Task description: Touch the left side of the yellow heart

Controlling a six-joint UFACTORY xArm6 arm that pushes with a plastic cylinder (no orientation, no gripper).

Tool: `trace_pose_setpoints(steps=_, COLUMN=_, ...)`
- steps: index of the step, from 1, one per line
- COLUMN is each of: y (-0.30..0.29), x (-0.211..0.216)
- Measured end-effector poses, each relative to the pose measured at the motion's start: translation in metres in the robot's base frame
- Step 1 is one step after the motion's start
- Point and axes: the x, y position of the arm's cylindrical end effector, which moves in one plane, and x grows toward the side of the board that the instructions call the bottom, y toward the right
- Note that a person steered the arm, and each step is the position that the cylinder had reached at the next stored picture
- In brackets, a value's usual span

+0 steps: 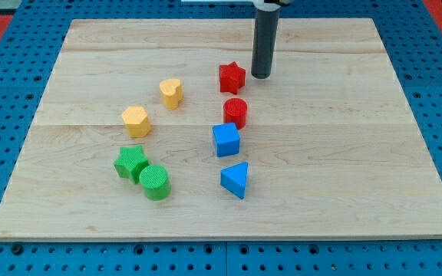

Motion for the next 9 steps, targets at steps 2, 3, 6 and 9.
trace_pose_setpoints(steps=2, y=-0.024, x=0.003)
trace_pose_setpoints(steps=3, y=-0.028, x=-0.03)
trace_pose_setpoints(steps=6, y=-0.097, x=-0.036)
trace_pose_setpoints(steps=9, y=-0.2, x=0.05)
